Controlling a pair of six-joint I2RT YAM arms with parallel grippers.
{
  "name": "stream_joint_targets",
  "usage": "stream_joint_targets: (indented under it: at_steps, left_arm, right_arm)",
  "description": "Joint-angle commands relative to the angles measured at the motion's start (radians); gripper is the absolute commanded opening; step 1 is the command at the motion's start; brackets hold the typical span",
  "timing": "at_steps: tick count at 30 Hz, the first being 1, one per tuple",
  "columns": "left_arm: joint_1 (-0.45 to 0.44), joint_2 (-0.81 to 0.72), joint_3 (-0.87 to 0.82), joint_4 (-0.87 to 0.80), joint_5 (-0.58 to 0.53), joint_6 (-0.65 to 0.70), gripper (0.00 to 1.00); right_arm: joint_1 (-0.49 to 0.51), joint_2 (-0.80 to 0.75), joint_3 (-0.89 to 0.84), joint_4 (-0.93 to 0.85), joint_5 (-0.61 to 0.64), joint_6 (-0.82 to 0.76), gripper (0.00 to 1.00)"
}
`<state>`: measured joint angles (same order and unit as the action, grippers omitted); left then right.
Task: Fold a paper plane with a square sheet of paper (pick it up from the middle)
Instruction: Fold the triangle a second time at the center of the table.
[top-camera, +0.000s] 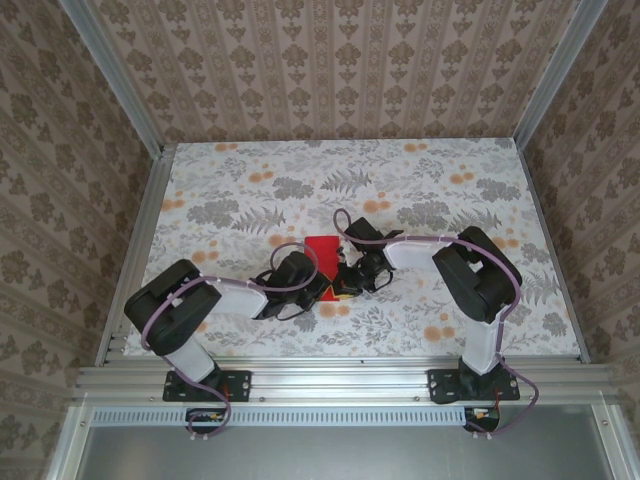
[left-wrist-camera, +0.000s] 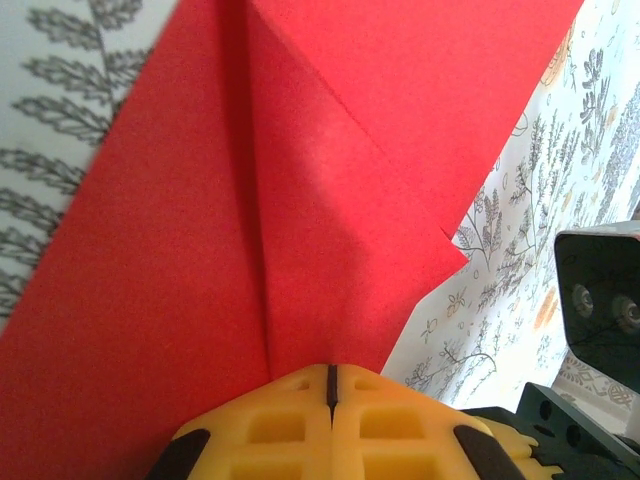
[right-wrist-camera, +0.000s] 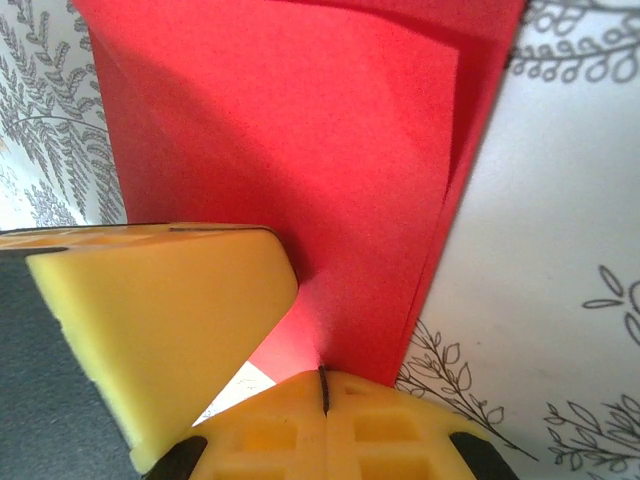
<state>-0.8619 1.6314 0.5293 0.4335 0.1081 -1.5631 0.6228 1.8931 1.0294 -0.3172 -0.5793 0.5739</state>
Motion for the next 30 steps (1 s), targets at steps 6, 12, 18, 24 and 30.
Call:
stream_joint_targets:
  at_steps: [6,12,18,24,30]
  left_arm:
    - [0.093,-0.022,0.0,-0.28,0.05,0.166,0.0]
    - [0.173,-0.025,0.011,-0.319,0.054,0.233,0.0]
    - [0.243,-0.01,0.042,-0.38,0.058,0.301,0.0]
    - [0.287,0.004,0.083,-0.447,0.042,0.361,0.0]
    - [0.325,0.031,0.116,-0.465,0.05,0.398,0.0]
  right_arm:
    - [0.029,0.063,-0.075,-0.127,0.206,-0.09,0.0]
    - [0.029,0.067,-0.086,-0.155,0.232,-0.106,0.0]
    - [0.029,0.056,-0.091,-0.167,0.239,-0.112,0.0]
    - [0.031,0.053,-0.094,-0.175,0.248,-0.115,0.0]
    - [0.034,0.051,-0.096,-0.18,0.257,-0.115,0.0]
